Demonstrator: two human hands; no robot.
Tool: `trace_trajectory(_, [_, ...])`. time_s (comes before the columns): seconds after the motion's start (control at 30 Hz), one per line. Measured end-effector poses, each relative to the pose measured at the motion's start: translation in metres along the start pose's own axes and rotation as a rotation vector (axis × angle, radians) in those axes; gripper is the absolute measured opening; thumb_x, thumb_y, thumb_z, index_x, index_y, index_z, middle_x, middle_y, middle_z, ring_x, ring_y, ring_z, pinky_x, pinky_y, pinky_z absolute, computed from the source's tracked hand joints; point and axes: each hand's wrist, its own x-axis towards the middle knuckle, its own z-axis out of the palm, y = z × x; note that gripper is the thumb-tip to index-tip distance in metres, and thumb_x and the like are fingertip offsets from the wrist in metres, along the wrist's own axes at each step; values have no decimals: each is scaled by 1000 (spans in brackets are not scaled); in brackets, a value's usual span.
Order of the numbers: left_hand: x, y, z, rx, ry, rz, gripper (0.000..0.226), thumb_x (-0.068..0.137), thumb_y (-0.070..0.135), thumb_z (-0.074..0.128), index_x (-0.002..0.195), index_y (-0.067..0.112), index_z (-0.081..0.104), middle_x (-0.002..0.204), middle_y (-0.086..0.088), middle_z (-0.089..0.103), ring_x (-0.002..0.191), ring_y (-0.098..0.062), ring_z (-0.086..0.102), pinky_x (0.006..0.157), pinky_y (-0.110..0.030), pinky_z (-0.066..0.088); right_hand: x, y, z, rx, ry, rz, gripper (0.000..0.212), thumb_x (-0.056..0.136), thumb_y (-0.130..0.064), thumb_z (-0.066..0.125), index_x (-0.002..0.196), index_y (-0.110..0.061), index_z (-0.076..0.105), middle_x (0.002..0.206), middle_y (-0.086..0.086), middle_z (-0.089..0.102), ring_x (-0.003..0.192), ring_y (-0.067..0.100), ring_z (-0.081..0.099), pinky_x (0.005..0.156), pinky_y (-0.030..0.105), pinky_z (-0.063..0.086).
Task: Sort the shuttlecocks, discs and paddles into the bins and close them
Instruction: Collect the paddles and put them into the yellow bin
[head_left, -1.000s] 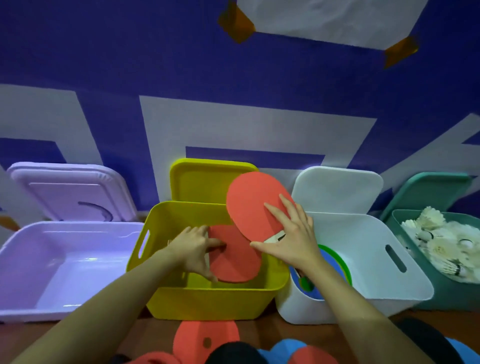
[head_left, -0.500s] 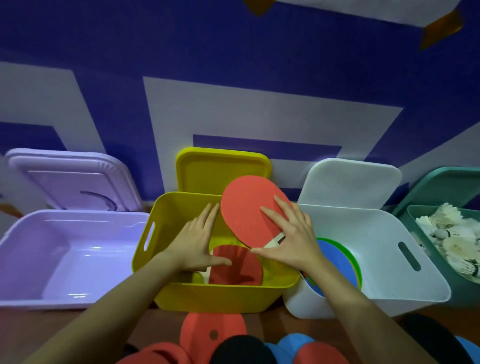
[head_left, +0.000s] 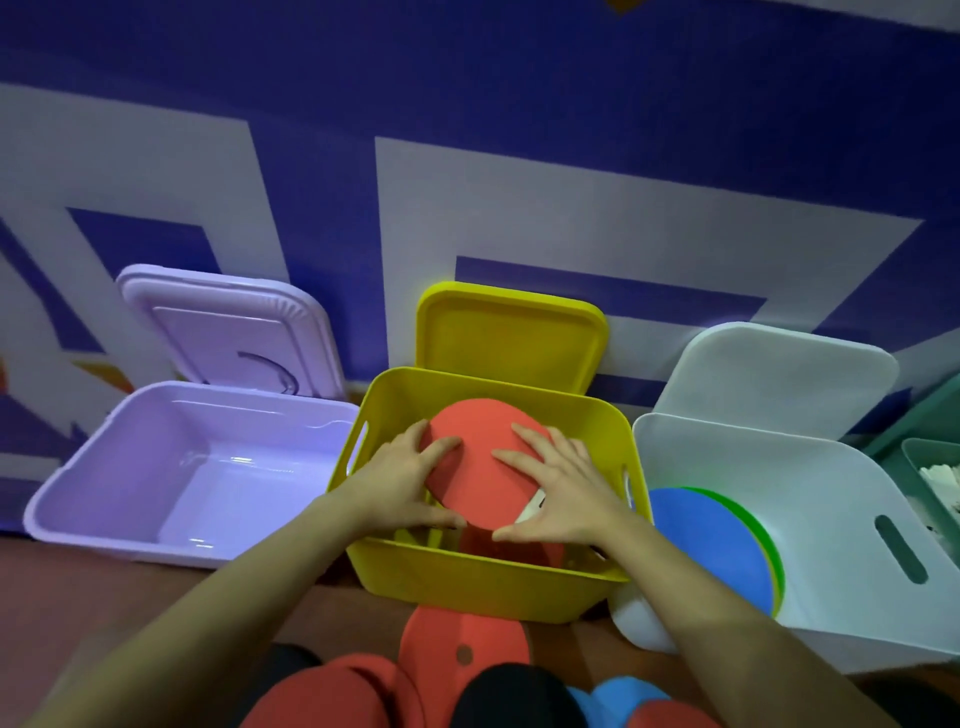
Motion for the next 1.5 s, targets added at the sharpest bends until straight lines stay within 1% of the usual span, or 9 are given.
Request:
trace_trajectory(0.1, [15,-3,10,-36,-109,-64,116,51,81,63,147,28,25,146,-23,19,134,-37,27,110,-39,30,9,5,17,-10,-86,32,104,51,-87,50,142,-44,24,157,-6,7,142,27,6,114,42,11])
trace_trajectory(0.17, [25,-1,16,16,-157,-70,105,61,64,74,147,28,24,146,-22,20,133,-36,29,110,-40,30,14,10,27,2,-139,56,102,56,-83,57,143,-44,20,157,-5,6,142,28,7,114,44,15])
trace_trajectory(0.3, [35,5,22,136,-236,-118,100,69,66,67,148,29,18,152,-23,11,136,-39,24,111,-44,27,18,15,32,-52,-224,89,97,63,-80,56,144,-44,18,158,-1,2,142,28,12,113,44,19])
trace_trajectory(0.43, [31,12,19,150,-150,-138,76,84,56,55,147,29,21,155,-15,14,137,-34,24,108,-40,27,17,10,25,-102,-198,96,79,78,-70,51,145,-39,22,156,3,14,138,29,25,108,41,27])
trace_trajectory(0.6, [8,28,5,143,43,-168,61,91,47,49,145,25,29,152,-9,25,133,-30,32,105,-36,30,2,1,8,-42,-69,134,58,91,-49,48,144,-34,28,145,2,35,130,25,37,102,38,34])
trace_trajectory(0.9, [-64,81,2,186,283,-192,56,92,39,49,143,21,36,149,-10,32,130,-30,37,101,-37,33,-67,-34,-3,85,243,68,43,95,-34,47,136,-23,45,129,-1,50,117,22,46,94,35,39])
trace_trajectory(1.13, [-123,110,23,66,360,-165,63,79,45,37,124,7,58,123,-21,57,104,-41,56,83,-47,48,-124,-60,29,238,533,12,44,85,-37,43,114,-10,63,102,7,64,95,30,60,81,39,50])
trace_trajectory(1.33, [-168,107,60,12,279,-294,54,83,33,52,131,10,51,132,-18,50,113,-40,49,89,-46,42,-171,-79,86,190,253,164,50,86,-46,43,120,-13,60,105,7,62,99,32,59,79,39,47])
trace_trajectory(1.5, [-207,90,104,21,109,-418,54,90,40,44,138,17,40,141,-13,40,122,-36,40,96,-40,36,-202,-102,128,48,-103,378,66,89,-61,41,142,-24,31,140,10,38,124,33,41,97,40,37])
